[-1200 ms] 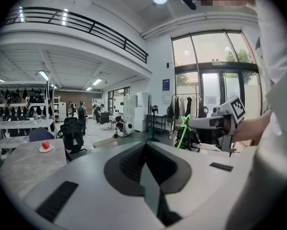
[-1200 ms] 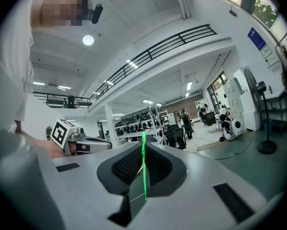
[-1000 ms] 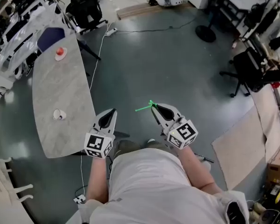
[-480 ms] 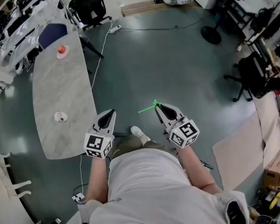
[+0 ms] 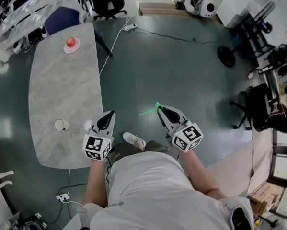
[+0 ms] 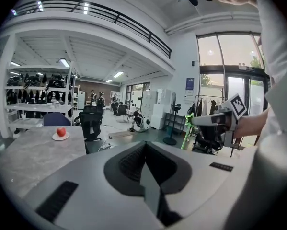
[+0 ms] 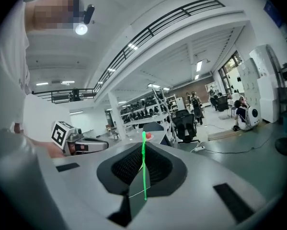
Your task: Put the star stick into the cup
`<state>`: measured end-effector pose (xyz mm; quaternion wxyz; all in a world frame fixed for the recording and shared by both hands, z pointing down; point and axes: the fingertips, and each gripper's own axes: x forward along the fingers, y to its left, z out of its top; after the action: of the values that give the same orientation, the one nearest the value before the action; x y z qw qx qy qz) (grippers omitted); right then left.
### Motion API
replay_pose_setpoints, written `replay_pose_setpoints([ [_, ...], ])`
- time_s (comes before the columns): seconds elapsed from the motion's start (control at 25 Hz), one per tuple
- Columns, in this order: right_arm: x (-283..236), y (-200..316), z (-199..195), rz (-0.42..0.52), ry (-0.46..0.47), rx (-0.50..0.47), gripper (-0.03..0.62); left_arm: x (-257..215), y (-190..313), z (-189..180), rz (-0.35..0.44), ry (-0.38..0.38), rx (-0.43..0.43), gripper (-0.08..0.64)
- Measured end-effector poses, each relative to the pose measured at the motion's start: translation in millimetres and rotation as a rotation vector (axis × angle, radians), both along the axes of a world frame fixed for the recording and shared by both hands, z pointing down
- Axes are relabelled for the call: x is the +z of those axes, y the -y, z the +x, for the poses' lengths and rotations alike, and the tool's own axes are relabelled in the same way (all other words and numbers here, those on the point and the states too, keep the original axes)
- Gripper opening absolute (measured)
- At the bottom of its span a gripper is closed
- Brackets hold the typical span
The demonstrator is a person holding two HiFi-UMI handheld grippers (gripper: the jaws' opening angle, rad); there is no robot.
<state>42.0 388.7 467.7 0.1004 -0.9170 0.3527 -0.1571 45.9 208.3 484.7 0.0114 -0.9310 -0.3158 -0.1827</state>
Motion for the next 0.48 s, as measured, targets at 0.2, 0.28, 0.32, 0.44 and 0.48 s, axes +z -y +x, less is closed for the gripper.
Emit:
replay_pose_setpoints([
  [0.2, -2, 70, 54, 0.016, -0.004, -0.142, 0.023, 9, 58, 17, -0.018, 0.022, -0.125, 0.002],
  [0.28, -5, 96, 68, 0.025, -0.009, -0.202, 0.023, 12, 77, 16, -0.016, 0.032, -0.175, 0.002],
  [0.32, -5, 111, 73, 0.029, -0.010, -0.237, 0.023, 14, 89, 12, -0.012, 0.038, -0.207, 0.002],
  [0.44, -4, 165, 83, 0.037, 0.000, -0.372, 0.023, 15, 132, -4, -0.009, 0.051, -0.340, 0.002],
  [0.48, -5, 183, 85, 0.039, 0.004, -0.422, 0.023, 14, 145, -10, -0.009, 0.054, -0.390, 0.002],
])
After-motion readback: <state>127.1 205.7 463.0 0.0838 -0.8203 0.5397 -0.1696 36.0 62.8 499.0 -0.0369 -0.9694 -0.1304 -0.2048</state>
